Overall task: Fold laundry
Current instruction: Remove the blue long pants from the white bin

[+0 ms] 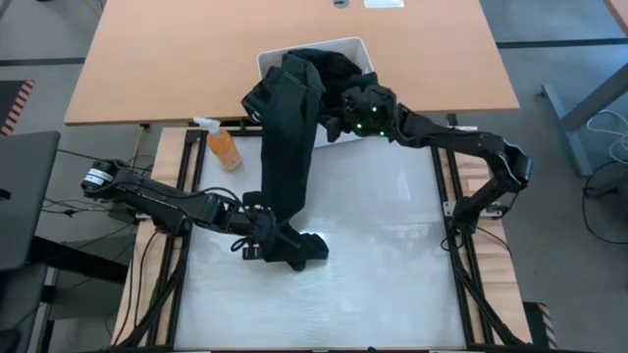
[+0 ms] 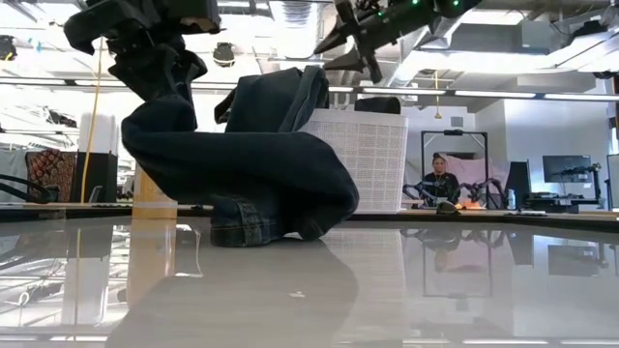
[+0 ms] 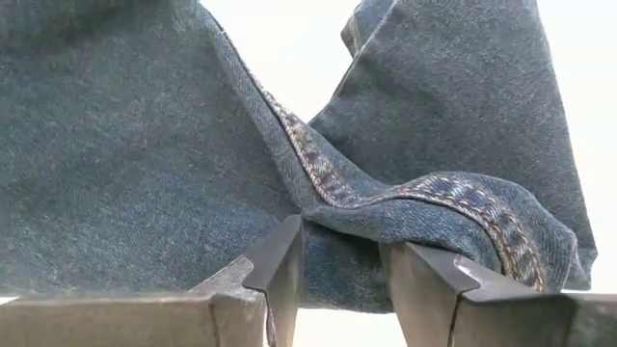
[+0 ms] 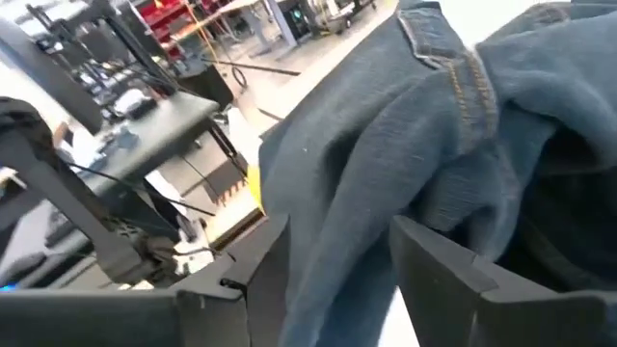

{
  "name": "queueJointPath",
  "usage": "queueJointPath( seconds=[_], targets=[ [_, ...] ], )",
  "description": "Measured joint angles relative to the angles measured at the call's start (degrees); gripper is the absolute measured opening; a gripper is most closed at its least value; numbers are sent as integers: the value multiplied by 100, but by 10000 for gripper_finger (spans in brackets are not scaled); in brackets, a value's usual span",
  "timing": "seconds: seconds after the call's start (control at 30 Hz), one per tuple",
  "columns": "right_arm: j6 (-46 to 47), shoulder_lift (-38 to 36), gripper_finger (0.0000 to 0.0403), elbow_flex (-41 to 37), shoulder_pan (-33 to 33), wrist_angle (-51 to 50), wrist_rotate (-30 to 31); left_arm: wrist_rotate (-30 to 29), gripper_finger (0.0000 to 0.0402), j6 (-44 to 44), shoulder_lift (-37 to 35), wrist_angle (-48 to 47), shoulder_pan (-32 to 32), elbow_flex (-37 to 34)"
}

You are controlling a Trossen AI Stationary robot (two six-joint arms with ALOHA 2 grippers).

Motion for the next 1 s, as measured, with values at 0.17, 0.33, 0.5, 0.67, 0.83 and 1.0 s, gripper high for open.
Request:
queueJointPath(
  seconds=[0.17, 0.33, 0.5, 0.67, 0.83, 1.0],
  targets=[
    [279, 216, 231, -2, -90, 10, 22, 0, 129, 3, 0, 111, -7, 0],
    [417, 471, 240, -11, -188, 415, 28, 2, 129, 3, 0, 221, -7, 0],
    [286, 680, 217, -11, -171, 1147, -117, 2, 128, 3, 0, 218, -7, 0],
    [-135, 600, 78, -11, -114, 1746, -405, -288, 128, 5, 2, 277, -11, 0],
    [-984, 157, 23, 10, 78, 2364, -560, -1506, 128, 227, -133, 489, -69, 0],
    [-1735, -376, 17, 561, 544, 2205, -1682, -2613, 127, 843, -578, 1094, -315, 0]
  ],
)
